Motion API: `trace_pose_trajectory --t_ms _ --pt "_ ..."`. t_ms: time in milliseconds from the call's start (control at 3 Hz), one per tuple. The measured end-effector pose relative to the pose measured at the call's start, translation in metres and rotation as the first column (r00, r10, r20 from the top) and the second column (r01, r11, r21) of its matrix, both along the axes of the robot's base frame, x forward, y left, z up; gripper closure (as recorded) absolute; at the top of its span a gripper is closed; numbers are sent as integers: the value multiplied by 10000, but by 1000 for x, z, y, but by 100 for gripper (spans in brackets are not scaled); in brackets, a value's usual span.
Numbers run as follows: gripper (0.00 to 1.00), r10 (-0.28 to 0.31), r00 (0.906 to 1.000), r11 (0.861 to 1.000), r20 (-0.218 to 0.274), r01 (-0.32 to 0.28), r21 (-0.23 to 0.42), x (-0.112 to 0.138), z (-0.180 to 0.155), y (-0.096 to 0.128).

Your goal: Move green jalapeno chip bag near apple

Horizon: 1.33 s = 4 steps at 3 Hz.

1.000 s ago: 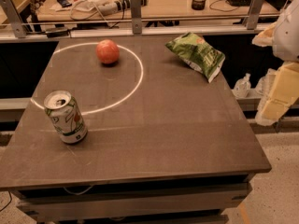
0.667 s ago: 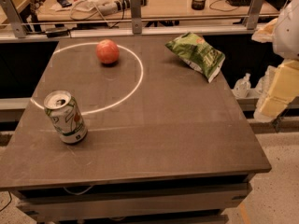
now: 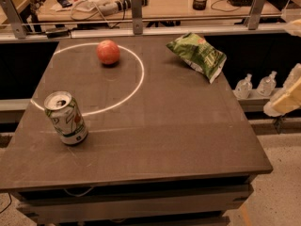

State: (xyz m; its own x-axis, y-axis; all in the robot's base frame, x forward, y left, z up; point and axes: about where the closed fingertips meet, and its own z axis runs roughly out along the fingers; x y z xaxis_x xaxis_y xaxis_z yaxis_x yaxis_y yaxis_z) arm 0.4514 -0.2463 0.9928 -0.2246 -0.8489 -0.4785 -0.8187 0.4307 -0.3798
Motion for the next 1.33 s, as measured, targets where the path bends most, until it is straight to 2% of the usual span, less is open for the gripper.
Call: trace_pose_trajectory --t_ms 333,667,1000,1333 --pt "0 -659 9889 9896 1332 476 1361 9 8 -12" --pt "0 -1794 9536 9489 2418 1029 2984 37 22 -28" --pt "0 -2887 9137 8988 2860 1556 4099 71 32 -47" --pt "0 -3489 9057 8470 2409 1947 4947 104 28 -59"
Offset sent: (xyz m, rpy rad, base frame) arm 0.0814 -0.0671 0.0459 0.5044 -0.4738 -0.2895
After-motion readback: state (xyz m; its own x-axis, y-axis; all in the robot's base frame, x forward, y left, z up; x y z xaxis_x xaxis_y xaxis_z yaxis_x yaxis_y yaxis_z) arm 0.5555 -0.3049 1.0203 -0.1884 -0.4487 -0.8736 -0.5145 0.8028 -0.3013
